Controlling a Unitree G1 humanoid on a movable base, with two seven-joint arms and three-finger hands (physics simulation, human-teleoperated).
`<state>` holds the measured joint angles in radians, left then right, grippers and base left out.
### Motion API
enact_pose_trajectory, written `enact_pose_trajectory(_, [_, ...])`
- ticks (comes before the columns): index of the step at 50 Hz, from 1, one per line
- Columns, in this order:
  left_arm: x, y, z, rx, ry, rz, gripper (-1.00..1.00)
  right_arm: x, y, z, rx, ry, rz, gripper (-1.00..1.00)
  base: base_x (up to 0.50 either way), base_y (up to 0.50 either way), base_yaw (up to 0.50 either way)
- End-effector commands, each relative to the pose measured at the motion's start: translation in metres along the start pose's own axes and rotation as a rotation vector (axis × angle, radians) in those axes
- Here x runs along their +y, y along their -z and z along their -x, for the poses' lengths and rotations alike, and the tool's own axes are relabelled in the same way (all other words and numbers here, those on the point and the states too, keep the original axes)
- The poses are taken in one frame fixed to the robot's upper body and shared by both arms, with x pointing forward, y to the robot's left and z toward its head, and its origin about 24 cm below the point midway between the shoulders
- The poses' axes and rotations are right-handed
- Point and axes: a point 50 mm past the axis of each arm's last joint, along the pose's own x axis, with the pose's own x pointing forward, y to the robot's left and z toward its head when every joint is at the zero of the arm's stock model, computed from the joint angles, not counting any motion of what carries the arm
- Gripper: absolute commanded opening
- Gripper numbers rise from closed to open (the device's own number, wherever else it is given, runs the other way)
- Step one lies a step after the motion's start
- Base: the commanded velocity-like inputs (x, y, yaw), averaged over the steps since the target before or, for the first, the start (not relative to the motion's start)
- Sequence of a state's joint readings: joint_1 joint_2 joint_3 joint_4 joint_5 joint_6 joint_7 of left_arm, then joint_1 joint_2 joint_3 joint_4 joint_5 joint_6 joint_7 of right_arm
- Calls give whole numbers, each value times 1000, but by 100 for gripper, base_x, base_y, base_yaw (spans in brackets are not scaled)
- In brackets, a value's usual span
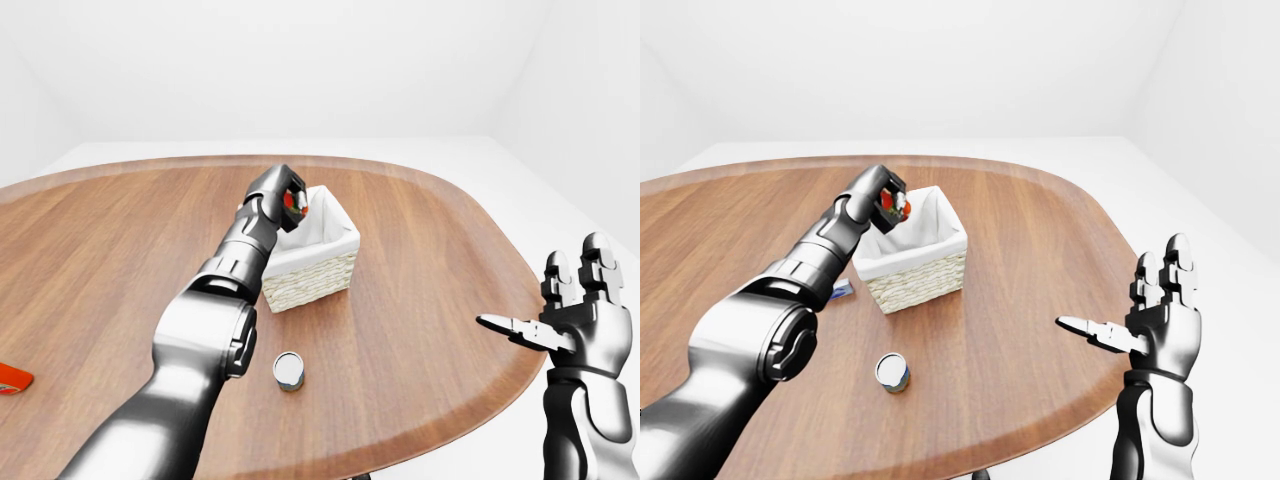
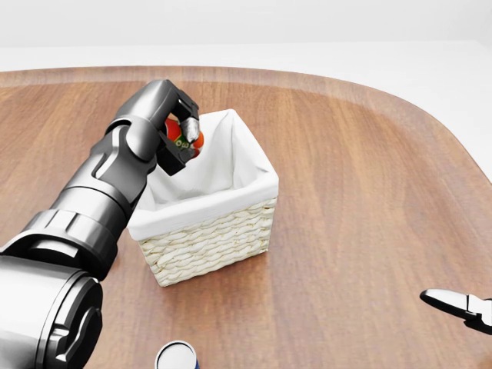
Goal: Pick up the tomato sauce, and put it in the basket.
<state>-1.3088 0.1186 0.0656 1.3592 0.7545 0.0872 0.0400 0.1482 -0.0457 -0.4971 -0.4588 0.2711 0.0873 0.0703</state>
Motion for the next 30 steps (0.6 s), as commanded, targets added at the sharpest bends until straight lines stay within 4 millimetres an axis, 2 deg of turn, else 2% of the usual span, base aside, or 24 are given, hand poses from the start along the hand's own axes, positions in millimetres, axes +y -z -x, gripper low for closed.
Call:
enact_pose_trajectory(1, [-10, 10, 1, 26, 25, 34, -100, 1, 1, 1, 5, -1, -3, 100, 0, 0, 0])
enact_pose_trajectory(20, [7, 7, 0, 16, -26, -35, -100, 1, 2, 1, 10, -2, -3, 100, 0, 0, 0])
enact_pose_trajectory(21, [8, 7, 0, 15, -31, -43, -15, 1, 3, 1, 11, -2, -3, 100, 0, 0, 0])
enact_pose_trajectory(22, [9, 7, 0, 15, -42, -40, 100, 1, 3, 1, 12, -2, -3, 100, 0, 0, 0])
enact_pose_trajectory(30, [13, 8, -1, 17, -51, -59, 100, 1, 3, 1, 14, -1, -4, 100, 0, 0, 0])
